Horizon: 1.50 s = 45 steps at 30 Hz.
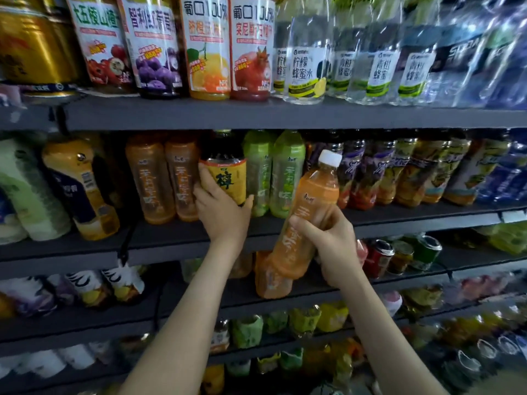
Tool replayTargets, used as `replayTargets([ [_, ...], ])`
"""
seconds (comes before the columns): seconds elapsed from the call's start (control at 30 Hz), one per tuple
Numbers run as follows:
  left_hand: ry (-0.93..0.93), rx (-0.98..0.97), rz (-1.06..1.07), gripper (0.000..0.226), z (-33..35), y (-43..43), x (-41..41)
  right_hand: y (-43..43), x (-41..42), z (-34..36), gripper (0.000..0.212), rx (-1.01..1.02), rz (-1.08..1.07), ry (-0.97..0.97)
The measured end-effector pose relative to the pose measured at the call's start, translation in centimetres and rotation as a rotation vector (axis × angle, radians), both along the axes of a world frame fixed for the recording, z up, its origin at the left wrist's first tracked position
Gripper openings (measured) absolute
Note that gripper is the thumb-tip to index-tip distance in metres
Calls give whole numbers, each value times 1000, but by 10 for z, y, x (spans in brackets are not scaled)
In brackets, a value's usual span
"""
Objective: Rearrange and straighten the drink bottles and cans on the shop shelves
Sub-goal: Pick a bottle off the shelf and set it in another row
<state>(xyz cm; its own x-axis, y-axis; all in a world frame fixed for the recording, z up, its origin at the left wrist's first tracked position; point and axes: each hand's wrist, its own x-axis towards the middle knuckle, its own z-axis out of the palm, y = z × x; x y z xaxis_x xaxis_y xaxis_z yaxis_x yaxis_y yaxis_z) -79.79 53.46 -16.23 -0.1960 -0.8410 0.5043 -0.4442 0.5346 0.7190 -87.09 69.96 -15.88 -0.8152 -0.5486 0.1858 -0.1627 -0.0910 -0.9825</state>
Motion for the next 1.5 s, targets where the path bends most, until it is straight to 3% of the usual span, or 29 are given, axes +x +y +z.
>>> replayTargets([
  [0.13,-23,-63,50,115,-2,1,1,3,-14,2,47,44,67,8],
  [0.43,95,-132,-64,116,-11,30,45,-10,-16,-2,44,29,127,-27],
  [0.57,129,-168,-65,114,-14,36,76,-27,-5,3,44,32,133,27],
  [0.83,175,-66,-22,117,-15,20,134,-81,40,8,53,51,143,267],
  [1.07,210,-57,-49,113,-3,3,166,-115,59,12,56,15,80,300],
  [1.17,207,-55,-67,117,3,-3,173,-126,61,9,63,26,37,309],
  [1.33,222,-43,-96,117,4,-15,174,-144,52,7,93,167,40,355],
  [1.5,229,-12,-154,119,0,-26,172,-139,60,-7,94,270,-113,608],
])
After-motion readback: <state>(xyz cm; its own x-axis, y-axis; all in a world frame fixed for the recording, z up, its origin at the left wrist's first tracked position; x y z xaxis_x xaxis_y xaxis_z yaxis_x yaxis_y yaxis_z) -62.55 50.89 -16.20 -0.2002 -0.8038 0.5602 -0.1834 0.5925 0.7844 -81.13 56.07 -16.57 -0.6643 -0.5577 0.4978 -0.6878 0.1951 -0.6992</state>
